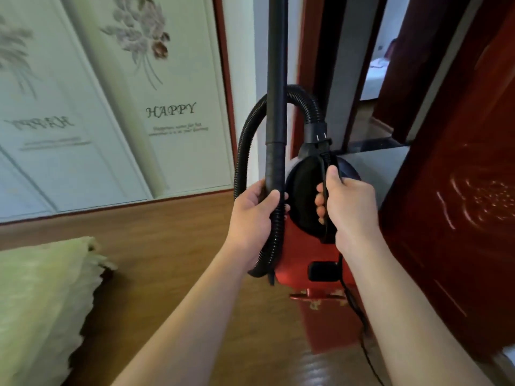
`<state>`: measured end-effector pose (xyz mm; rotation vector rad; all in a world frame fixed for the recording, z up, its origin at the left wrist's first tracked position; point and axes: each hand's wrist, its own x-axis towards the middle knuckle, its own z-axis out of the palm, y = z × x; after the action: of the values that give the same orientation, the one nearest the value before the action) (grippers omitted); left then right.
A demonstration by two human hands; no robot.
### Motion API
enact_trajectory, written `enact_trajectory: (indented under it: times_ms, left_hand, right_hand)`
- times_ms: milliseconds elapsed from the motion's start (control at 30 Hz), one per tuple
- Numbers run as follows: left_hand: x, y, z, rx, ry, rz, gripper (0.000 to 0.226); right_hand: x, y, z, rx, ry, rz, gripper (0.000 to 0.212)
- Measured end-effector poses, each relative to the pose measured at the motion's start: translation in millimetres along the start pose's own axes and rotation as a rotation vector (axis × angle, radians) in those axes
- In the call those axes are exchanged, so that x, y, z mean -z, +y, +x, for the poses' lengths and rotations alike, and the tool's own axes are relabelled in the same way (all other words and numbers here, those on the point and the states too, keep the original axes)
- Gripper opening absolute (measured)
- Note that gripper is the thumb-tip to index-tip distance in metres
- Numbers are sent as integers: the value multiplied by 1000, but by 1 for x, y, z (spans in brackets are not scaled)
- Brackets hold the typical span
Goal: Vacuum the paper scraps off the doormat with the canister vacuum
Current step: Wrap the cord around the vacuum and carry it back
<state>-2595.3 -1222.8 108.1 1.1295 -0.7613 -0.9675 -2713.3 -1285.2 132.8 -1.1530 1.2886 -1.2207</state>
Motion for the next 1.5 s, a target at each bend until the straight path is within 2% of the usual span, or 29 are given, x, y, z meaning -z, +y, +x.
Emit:
enact_trajectory:
  times_ms: [300,733,1033,1500]
  left_hand:
    - [136,23,22,-80,221,-28,22]
    - [332,67,86,-106,350,-60,19]
    - [399,80,153,-118,459,-74,21]
    - [448,99,341,-137,731,-44,19]
  right_hand:
    - [-146,12,-24,5,-253,-61,46]
    - [-356,10,-43,2,-374,-39,45]
    - [-466,9,-4,20,-484,-52,45]
    - [-636,3,152,32,-735,-57,47]
